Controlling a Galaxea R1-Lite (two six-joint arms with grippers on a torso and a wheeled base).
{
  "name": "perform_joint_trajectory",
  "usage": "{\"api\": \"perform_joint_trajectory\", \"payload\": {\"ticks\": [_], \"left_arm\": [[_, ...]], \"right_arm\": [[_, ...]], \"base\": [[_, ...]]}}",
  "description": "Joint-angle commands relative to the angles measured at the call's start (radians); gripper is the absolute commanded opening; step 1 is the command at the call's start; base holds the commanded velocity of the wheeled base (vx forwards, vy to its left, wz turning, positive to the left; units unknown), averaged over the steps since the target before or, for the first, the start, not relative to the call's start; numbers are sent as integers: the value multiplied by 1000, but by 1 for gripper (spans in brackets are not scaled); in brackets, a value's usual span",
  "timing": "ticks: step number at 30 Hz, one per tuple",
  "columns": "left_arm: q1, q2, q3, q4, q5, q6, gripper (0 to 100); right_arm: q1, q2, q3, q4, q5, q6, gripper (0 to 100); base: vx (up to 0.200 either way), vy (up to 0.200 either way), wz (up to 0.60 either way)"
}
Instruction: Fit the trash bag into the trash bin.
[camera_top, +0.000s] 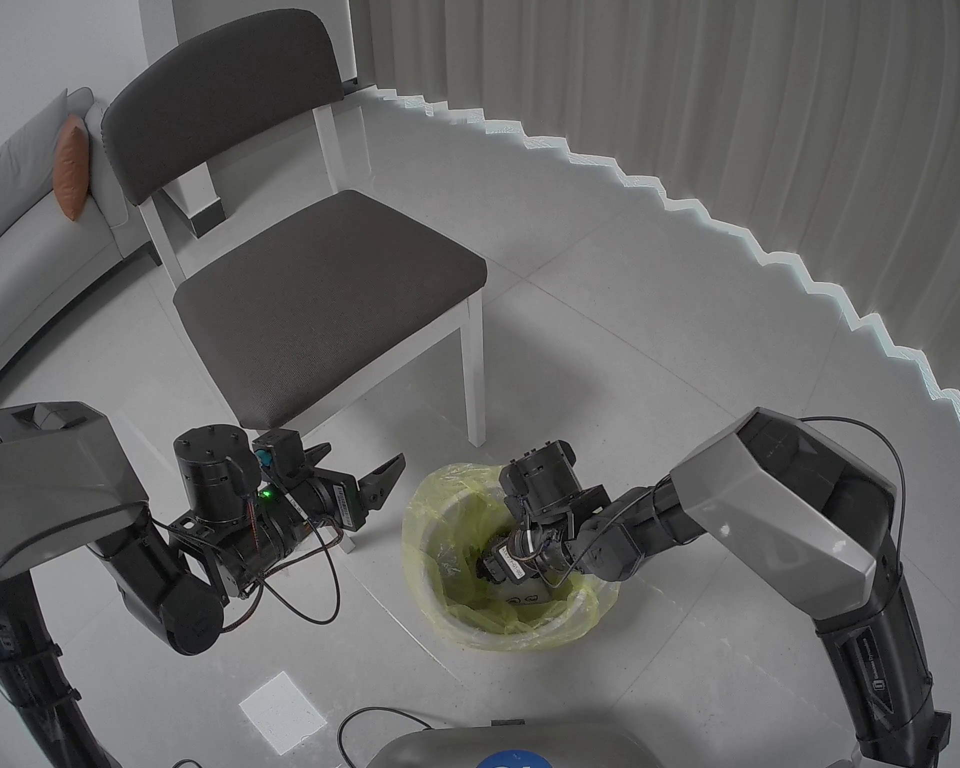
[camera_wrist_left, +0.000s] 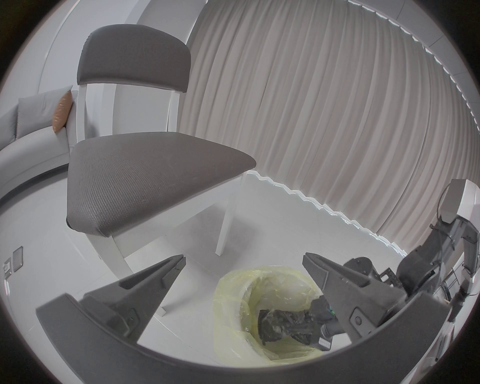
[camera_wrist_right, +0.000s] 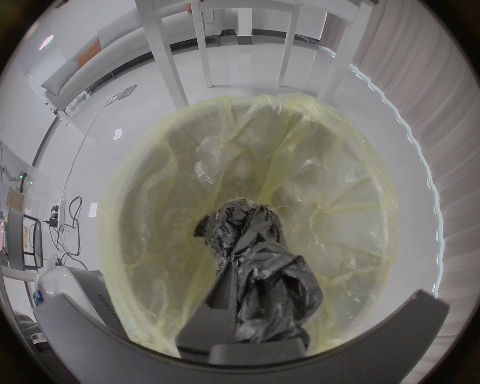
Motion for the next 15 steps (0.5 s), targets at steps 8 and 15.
{"api": "perform_joint_trajectory", "payload": {"ticks": [8, 15], "left_arm": [[-3, 21, -3, -1, 0, 0, 100], [8, 115, -43, -4, -6, -8, 100]], "right_arm": [[-20, -79, 14, -1, -1, 2, 100], [-83, -129, 41, -1, -3, 12, 100]], "base": [[0, 0, 0], [0, 0, 0]]}}
